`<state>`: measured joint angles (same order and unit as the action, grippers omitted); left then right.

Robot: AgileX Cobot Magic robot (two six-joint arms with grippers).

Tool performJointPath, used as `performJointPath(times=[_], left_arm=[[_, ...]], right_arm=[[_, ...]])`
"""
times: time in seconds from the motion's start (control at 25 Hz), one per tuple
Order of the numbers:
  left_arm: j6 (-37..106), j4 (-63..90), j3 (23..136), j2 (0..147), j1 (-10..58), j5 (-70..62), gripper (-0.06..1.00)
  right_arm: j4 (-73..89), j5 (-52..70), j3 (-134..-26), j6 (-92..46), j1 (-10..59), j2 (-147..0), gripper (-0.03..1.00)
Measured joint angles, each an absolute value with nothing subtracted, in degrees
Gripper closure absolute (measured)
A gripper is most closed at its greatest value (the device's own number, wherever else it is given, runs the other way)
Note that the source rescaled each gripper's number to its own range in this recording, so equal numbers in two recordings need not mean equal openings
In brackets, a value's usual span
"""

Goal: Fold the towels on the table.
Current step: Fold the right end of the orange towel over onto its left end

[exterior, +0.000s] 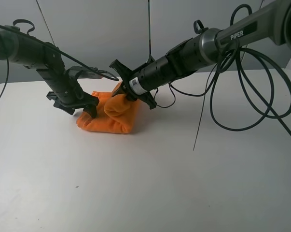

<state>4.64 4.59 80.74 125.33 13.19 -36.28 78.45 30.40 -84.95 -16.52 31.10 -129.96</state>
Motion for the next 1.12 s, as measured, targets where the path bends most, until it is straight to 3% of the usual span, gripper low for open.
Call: performJointPath(times=[0.72,1.12], left_arm=[[4.6,4.6,80.7,125.3,13.2,-36.1,-0.04],[4.6,4.6,80.7,113.7,9.4,-39.2,-0.04]], right_arm=[[77.3,29.2,-85.3,-17.4,32.7,-132.8,0.90],[75.9,30.1,-85.3,-17.4,32.7,-132.8,0.90]])
